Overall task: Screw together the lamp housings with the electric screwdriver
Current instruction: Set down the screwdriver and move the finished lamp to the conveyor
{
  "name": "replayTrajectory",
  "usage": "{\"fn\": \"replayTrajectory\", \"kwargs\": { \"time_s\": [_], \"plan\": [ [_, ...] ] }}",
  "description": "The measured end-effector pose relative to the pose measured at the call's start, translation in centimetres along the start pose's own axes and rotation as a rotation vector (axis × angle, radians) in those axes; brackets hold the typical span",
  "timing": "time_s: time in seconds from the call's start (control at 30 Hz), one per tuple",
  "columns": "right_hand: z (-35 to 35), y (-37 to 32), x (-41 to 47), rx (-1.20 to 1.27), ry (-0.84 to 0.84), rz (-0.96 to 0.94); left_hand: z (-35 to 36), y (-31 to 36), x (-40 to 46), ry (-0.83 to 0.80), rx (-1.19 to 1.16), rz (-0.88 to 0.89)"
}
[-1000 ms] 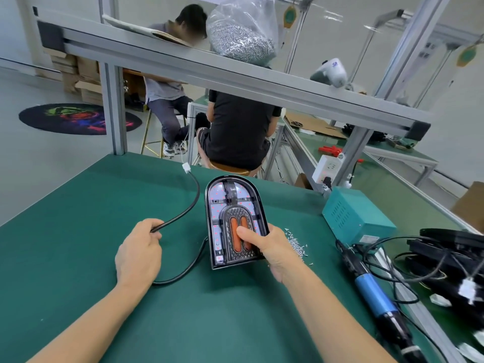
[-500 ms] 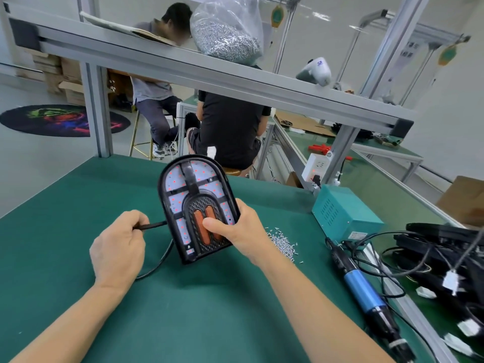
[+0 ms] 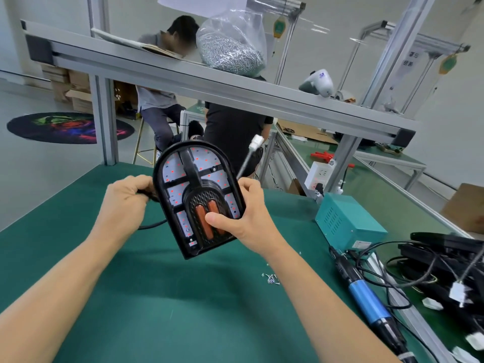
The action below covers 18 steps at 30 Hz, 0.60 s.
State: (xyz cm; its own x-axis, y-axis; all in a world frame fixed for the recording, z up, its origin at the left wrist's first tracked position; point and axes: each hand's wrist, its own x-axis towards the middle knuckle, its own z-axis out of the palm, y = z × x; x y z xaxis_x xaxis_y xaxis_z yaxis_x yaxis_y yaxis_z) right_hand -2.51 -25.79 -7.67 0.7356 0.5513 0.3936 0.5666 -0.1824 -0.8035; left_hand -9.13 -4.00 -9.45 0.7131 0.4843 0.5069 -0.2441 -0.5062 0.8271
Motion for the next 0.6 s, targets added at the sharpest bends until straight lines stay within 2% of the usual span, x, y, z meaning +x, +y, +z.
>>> {"fn": "replayTrajectory", "kwargs": {
  "time_s": [0.07,0.13,0.23,0.33,0.43,0.6],
  "plan": [
    [-0.5,-0.5,0.0,-0.220,0.026,-0.050,0.1,1.1,1.1,-0.037,-0.022,0.013],
    [-1.0,-1.0,0.3,-0.280,0.026,-0.083,0.3,2.4,1.9,-0.070,-0.071,0.042],
    [-1.8,-1.8,0.1,-0.048,-0.043,-0.039,0.7,4.5,2.5,-0.085,-0.260,0.038],
    [-2.4,-1.8,0.0,0.066,-0.020,0.006,1.3,5.4,3.4,-0.063,-0.383,-0.041],
    [-3.4,-1.9,0.0,0.165,0.108,0.046,1.5,5.2,3.5,-0.099,-0.471,-0.170],
    [-6.5,-1.3,-0.2,0.388,0.333,0.207,4.0,6.0,1.6,-0.243,-0.769,-0.344]
  ]
}}
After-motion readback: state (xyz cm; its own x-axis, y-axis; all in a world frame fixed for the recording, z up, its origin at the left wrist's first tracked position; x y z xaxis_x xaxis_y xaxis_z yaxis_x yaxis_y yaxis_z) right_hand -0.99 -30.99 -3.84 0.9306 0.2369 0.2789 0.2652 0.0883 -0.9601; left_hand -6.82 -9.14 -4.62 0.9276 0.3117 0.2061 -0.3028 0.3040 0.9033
